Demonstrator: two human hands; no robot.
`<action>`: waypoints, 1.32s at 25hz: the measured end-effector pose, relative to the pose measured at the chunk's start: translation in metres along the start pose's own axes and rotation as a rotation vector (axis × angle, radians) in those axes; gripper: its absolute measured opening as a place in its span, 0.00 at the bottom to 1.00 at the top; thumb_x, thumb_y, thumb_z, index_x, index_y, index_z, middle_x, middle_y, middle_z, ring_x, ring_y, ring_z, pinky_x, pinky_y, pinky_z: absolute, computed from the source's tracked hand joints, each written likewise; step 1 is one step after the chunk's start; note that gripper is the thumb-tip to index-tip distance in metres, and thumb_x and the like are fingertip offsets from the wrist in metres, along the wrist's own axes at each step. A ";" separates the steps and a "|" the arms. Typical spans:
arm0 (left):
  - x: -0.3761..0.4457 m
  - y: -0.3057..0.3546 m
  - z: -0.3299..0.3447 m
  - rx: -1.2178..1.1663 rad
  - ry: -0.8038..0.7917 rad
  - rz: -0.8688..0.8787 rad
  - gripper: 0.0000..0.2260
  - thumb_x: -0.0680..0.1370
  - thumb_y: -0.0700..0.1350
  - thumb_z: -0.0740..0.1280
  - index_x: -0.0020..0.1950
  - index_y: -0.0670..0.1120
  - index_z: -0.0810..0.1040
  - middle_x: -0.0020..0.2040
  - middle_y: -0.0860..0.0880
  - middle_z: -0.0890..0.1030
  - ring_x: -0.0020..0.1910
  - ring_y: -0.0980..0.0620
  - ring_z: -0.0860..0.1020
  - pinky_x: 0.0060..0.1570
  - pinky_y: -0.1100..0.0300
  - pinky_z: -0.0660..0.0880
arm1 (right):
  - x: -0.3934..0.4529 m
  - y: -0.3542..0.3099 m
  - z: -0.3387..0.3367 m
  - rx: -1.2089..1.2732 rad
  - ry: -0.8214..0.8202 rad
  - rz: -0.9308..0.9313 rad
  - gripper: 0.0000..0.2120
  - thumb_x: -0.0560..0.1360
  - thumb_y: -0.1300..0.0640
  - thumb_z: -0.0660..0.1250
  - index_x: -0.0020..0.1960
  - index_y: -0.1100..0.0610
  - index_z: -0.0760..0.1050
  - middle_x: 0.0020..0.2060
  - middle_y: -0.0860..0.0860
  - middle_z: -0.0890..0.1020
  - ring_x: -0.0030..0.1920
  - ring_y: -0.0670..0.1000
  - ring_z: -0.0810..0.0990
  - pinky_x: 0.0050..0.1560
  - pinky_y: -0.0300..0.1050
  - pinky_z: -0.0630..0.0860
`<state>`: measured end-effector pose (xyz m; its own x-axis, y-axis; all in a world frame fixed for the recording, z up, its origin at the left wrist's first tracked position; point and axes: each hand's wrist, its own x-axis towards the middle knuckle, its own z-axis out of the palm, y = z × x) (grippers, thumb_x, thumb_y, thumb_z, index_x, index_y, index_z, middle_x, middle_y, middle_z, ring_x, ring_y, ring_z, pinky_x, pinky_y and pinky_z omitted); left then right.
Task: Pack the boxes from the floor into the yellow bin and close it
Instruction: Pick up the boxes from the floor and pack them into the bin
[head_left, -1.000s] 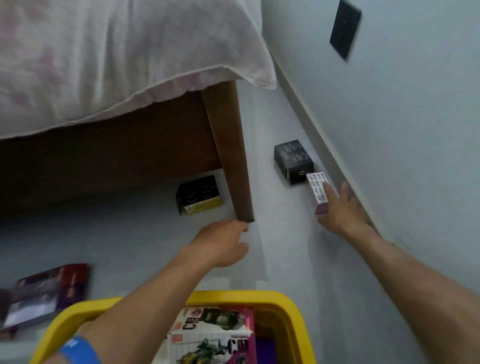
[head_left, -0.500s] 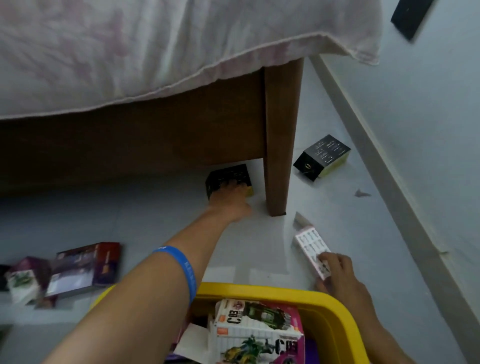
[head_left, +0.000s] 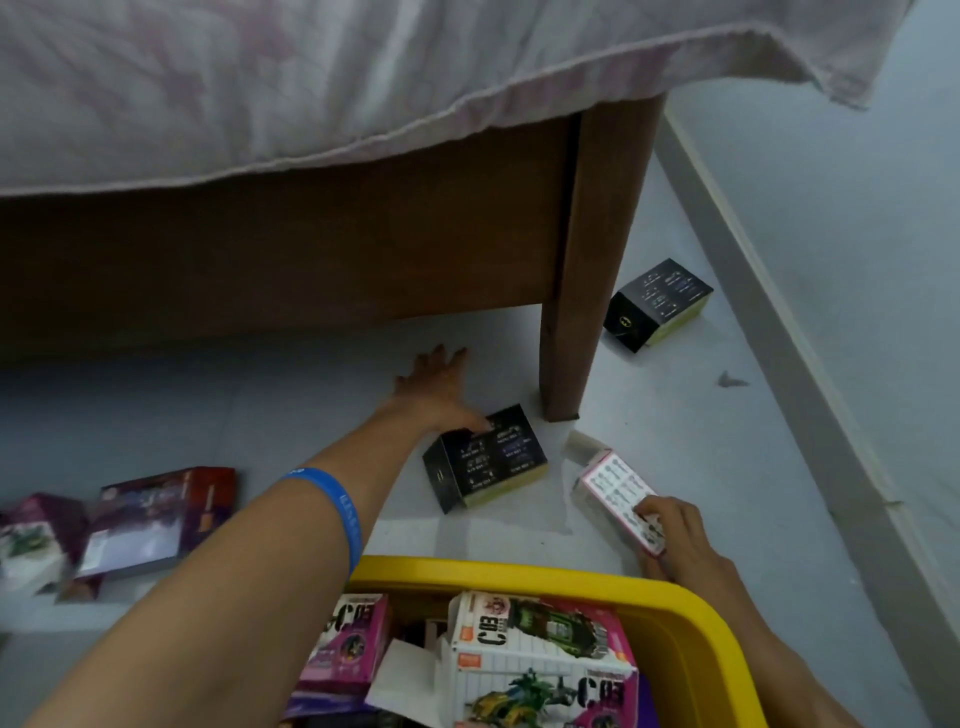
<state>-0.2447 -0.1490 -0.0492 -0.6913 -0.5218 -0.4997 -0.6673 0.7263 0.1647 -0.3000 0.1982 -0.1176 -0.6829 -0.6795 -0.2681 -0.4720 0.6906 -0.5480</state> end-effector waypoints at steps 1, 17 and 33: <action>-0.003 0.000 0.008 -0.032 -0.136 0.022 0.51 0.67 0.64 0.76 0.80 0.53 0.49 0.80 0.47 0.53 0.77 0.42 0.56 0.72 0.43 0.60 | 0.001 0.000 0.000 0.000 -0.001 0.010 0.24 0.75 0.54 0.69 0.62 0.39 0.61 0.64 0.45 0.64 0.48 0.57 0.81 0.40 0.55 0.79; -0.075 0.034 0.085 0.209 -0.162 0.302 0.52 0.62 0.63 0.77 0.77 0.55 0.51 0.67 0.46 0.71 0.58 0.45 0.74 0.50 0.52 0.73 | -0.018 0.000 -0.001 0.115 -0.050 -0.010 0.22 0.76 0.58 0.69 0.63 0.43 0.63 0.67 0.51 0.66 0.52 0.52 0.77 0.48 0.47 0.75; -0.344 -0.032 -0.019 0.000 -0.779 0.375 0.32 0.65 0.58 0.79 0.65 0.57 0.70 0.55 0.59 0.80 0.52 0.60 0.78 0.45 0.67 0.75 | -0.077 -0.061 -0.064 0.733 0.245 0.387 0.22 0.70 0.60 0.71 0.62 0.56 0.67 0.45 0.57 0.80 0.32 0.48 0.78 0.28 0.40 0.72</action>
<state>0.0095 -0.0005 0.1336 -0.4787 0.2073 -0.8532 -0.4332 0.7894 0.4349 -0.2539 0.2243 -0.0132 -0.8623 -0.2982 -0.4093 0.2398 0.4714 -0.8487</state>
